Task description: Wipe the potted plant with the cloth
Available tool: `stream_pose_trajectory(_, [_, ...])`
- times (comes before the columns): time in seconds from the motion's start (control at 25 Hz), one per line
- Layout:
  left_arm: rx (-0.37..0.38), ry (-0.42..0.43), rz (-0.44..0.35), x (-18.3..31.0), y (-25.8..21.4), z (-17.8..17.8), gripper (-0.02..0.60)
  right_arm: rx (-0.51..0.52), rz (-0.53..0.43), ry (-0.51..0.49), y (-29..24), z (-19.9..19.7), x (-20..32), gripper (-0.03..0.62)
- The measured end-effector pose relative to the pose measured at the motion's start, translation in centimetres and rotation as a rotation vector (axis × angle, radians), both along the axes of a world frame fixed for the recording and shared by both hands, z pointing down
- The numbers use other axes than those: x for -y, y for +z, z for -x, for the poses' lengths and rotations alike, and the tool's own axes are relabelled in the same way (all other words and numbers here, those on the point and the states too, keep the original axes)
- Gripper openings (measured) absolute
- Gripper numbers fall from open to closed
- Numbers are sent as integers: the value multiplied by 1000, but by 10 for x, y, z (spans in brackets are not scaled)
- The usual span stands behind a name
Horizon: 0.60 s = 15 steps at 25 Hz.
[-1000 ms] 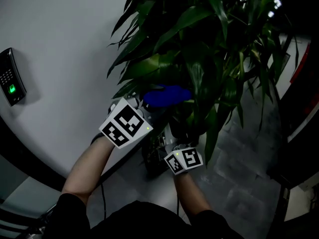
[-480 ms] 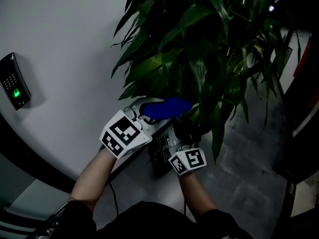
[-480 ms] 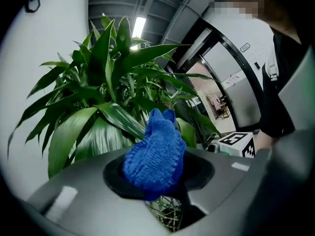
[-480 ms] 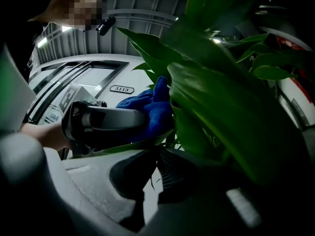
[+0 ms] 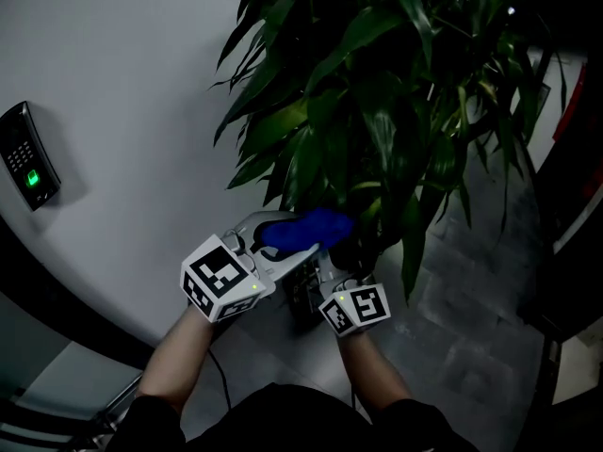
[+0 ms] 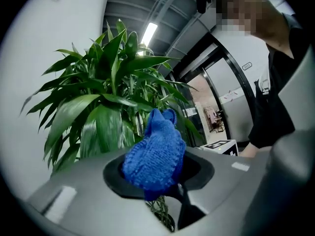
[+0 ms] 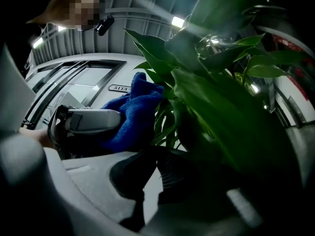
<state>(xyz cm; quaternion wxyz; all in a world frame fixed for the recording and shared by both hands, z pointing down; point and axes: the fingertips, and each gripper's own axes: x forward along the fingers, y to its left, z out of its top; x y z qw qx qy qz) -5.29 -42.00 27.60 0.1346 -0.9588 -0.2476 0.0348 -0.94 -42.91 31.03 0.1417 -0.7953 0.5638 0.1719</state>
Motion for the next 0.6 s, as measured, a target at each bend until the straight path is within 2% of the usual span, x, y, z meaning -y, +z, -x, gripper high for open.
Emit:
stream_pose_trajectory(0.12, [8,16,25,-4,8,9,155,9,2,7,3,3,-4,3])
stream_pose_trajectory(0.6, [77,46,218,-6,49,40,155,33,48,26,26,23,-13,3])
